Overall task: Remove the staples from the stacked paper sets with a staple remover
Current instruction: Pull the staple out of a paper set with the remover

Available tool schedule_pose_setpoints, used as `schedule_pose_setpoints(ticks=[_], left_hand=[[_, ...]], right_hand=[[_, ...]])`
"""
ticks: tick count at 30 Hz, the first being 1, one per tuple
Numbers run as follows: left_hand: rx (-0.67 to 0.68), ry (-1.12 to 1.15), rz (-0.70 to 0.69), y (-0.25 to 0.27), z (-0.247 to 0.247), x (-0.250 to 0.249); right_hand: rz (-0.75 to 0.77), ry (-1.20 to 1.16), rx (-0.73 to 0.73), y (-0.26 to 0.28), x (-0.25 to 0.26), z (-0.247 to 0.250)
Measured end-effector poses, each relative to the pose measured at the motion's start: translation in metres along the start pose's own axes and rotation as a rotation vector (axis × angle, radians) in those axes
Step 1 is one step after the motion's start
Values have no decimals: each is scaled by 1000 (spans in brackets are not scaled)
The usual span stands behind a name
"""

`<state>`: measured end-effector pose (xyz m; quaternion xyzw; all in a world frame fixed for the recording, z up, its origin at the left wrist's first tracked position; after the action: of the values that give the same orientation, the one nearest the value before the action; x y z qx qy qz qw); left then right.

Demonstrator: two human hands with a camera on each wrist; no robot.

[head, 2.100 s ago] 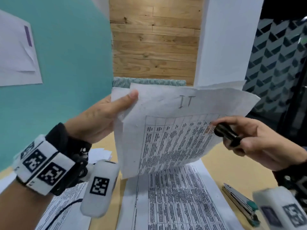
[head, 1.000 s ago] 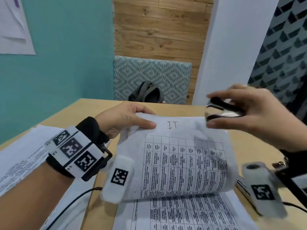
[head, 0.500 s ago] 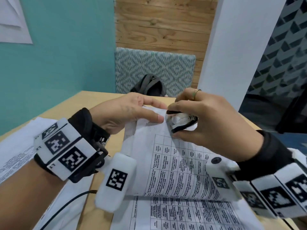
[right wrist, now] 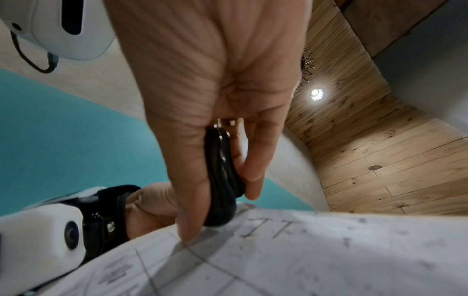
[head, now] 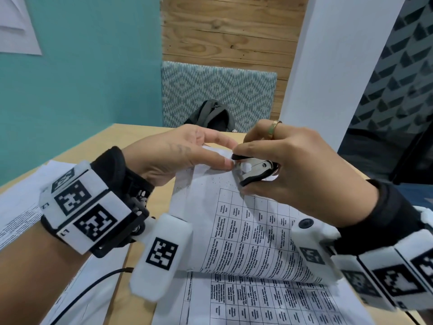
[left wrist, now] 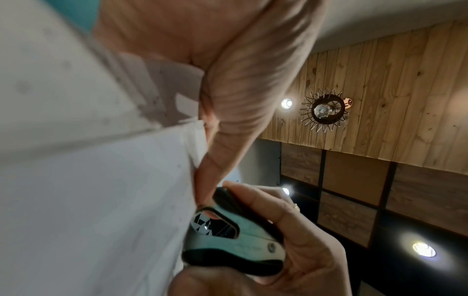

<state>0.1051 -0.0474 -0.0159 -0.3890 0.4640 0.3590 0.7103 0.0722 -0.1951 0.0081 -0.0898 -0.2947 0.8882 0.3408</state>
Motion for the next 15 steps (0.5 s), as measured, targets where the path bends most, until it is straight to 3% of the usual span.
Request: schedule_pose_setpoints(ticks=[15], left_hand=[[25, 48, -2, 0, 0, 0]], right_hand=[[22, 50, -52, 0, 2, 1]])
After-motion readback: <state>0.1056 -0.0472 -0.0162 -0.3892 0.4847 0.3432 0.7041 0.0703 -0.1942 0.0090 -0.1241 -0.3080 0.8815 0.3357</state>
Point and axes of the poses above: each hand's wrist, its own y-axis away from the middle knuckle, its own z-axis out of the back of the hand, x = y × z, the point moved 4 cm from there along -y, towards the middle knuckle, and after that the axes turned 10 degrees about -z, right-handed, at the moved point
